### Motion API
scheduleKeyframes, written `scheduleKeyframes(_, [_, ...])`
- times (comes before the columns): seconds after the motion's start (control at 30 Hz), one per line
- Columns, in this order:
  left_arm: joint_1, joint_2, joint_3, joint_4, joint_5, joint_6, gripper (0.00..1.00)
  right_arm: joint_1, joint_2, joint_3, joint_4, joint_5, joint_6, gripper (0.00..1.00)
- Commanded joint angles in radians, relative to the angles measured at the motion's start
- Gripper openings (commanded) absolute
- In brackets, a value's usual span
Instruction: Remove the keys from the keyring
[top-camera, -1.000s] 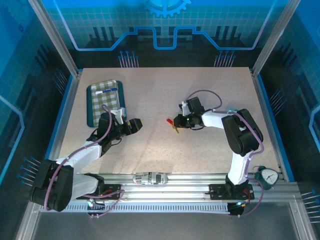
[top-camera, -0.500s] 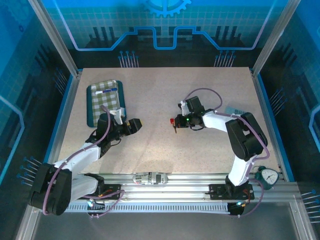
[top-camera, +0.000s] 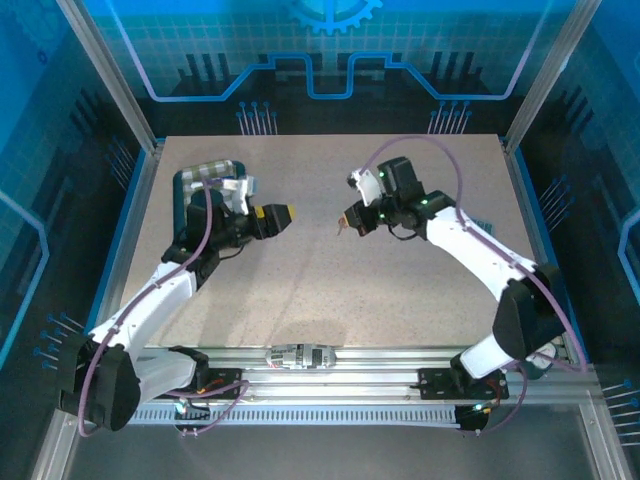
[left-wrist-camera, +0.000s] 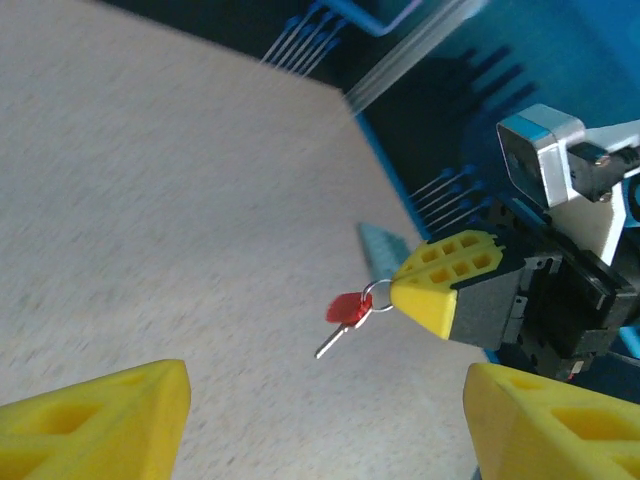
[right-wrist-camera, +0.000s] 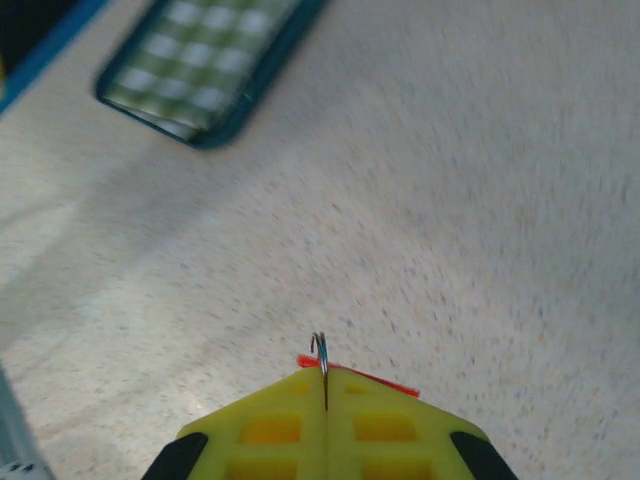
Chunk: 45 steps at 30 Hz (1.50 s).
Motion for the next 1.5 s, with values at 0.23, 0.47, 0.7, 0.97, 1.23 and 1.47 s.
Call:
scheduleKeyframes(0.23, [-0.033,0.077,0.277,-0.122,0.325,0.205,0.63,0.022,-0.075,0.256,-0.298,-0.217,-0.207,0.00])
scheduleKeyframes(0.47, [-0.122,0.084,0.317,-0.202,0.385,0.486,0.59,0.033,-0.097,0.272,-0.321,-0.283,-0.215,0.00])
scheduleKeyframes(0.7, [-0.161,0.137,0.383,-0.334,0.370,0.605,0.39,0.059,-0.109,0.274,-0.315,-0.293,-0.211,0.00])
scheduleKeyframes(0.97, [-0.177,0.181,0.414,-0.346,0.379,0.604,0.35,0.063,-0.125,0.272,-0.293,-0.301,-0.205,0.00])
scheduleKeyframes(1.23, [-0.185,0.185,0.422,-0.298,0.406,0.573,0.30,0.063,-0.120,0.282,-0.310,-0.307,-0.217,0.00])
scheduleKeyframes(1.47, [-0.188,0.188,0.420,-0.275,0.461,0.571,0.11,0.063,-0.126,0.274,-0.299,-0.306,-0.217,0.00])
